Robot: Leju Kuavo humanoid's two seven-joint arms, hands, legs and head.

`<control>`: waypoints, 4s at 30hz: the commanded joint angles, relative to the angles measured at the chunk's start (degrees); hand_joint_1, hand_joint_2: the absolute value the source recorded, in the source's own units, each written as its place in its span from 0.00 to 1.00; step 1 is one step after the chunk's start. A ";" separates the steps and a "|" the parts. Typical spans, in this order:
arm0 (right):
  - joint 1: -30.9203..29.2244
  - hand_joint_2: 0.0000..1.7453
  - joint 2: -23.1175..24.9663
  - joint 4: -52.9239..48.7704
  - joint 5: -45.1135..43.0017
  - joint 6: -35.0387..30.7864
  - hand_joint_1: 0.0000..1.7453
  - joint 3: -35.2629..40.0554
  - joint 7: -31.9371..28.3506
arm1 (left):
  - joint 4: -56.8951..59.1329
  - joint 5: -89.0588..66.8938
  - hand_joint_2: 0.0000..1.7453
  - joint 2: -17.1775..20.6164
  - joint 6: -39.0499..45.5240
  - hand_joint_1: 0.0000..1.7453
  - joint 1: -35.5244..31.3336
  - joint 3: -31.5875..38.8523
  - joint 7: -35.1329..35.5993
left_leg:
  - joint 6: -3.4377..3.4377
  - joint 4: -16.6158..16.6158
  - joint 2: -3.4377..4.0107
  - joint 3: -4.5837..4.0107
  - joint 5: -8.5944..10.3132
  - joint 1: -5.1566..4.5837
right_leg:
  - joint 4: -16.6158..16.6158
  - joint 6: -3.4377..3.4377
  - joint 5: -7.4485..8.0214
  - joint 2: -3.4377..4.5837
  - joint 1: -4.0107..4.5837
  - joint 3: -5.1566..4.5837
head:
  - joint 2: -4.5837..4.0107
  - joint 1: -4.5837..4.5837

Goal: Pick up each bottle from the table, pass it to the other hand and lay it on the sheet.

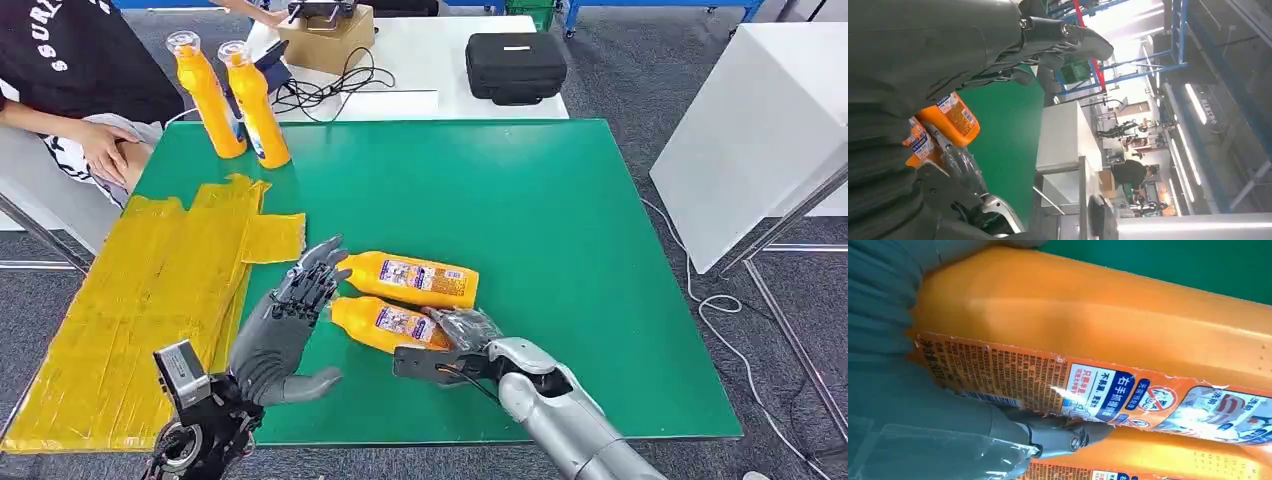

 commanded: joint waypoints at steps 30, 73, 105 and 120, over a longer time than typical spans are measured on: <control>16.07 1.00 -1.83 -28.12 -7.31 -32.03 1.00 -10.96 -6.09 | -4.03 -3.33 1.00 -0.75 0.73 0.00 5.01 3.54 -1.23 | -0.01 0.00 -0.11 -0.61 -0.02 -0.02 | 0.01 0.05 -0.04 -0.12 -0.02 -0.52 | 0.00 -0.02; 17.95 1.00 -6.21 -29.58 17.86 -46.85 1.00 -1.51 -11.23 | 1.27 -4.30 0.00 2.14 7.64 0.00 3.14 -2.08 6.79 | -0.04 -0.07 -0.03 -0.59 -0.05 0.00 | -0.09 0.06 -0.03 -0.09 -0.01 -0.51 | 0.00 0.00; 17.24 1.00 -6.48 -25.46 23.02 -44.28 1.00 2.87 -8.33 | 4.11 17.82 1.00 2.68 4.23 0.00 -3.00 -5.94 13.57 | -0.02 -0.06 -0.12 -0.68 -0.01 -0.01 | -0.06 0.04 -0.02 -0.15 -0.03 -0.61 | 0.00 -0.02; 17.37 1.00 -5.58 -25.73 23.00 -43.09 1.00 1.92 -8.08 | 3.86 16.49 1.00 1.88 5.26 0.18 -4.66 -6.67 13.07 | -0.02 -0.04 -0.10 -0.69 -0.02 0.00 | -0.06 0.05 -0.03 -0.14 -0.01 -0.62 | 0.00 -0.02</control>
